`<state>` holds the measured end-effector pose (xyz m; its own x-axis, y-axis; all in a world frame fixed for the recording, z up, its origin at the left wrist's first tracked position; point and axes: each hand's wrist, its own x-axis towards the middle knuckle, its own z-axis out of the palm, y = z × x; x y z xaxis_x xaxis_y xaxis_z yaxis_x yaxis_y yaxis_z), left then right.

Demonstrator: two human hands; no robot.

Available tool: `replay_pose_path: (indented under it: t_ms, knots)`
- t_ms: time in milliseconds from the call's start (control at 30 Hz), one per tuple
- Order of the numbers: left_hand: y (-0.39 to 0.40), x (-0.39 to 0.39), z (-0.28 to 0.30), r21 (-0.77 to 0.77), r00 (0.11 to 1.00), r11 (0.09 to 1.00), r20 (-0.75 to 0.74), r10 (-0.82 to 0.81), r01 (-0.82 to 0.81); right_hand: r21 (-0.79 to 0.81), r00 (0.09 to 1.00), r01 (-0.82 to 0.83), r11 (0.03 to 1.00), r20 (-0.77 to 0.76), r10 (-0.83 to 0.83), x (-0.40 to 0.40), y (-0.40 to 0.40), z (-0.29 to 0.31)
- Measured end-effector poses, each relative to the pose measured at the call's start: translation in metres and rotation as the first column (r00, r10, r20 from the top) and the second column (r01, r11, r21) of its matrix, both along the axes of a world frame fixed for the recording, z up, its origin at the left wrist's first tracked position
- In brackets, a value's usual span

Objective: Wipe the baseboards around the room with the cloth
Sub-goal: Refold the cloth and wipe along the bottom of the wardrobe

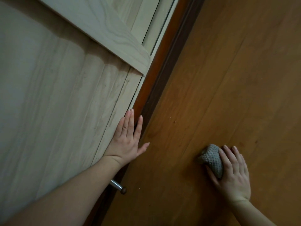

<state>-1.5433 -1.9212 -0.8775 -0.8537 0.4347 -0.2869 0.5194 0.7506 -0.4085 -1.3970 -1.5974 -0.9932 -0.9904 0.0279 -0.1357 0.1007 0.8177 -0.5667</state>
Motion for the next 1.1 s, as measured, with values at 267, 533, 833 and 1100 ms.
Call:
replay_pose_path:
  t_ms: [267,533,833,1100]
  knots:
    - [0.002,0.000,0.004,-0.029,1.000,1.000,-0.014,0.008,-0.009,-0.041,0.999,0.030,0.999,-0.013,-0.030,-0.002,0.001,0.004]
    - [-0.003,0.001,-0.002,0.007,0.998,0.999,-0.052,-0.042,0.043,-0.271,0.985,-0.122,0.955,-0.155,0.082,-0.070,-0.111,0.035]
    - [-0.003,0.002,-0.005,0.061,0.994,0.995,-0.079,-0.075,0.080,-0.228,0.957,-0.272,0.935,-0.164,0.238,-0.097,-0.171,0.004]
    - [-0.002,0.003,-0.005,0.084,0.995,0.993,-0.074,-0.072,0.078,-0.212,0.957,-0.245,0.946,-0.207,0.201,-0.121,-0.170,0.003]
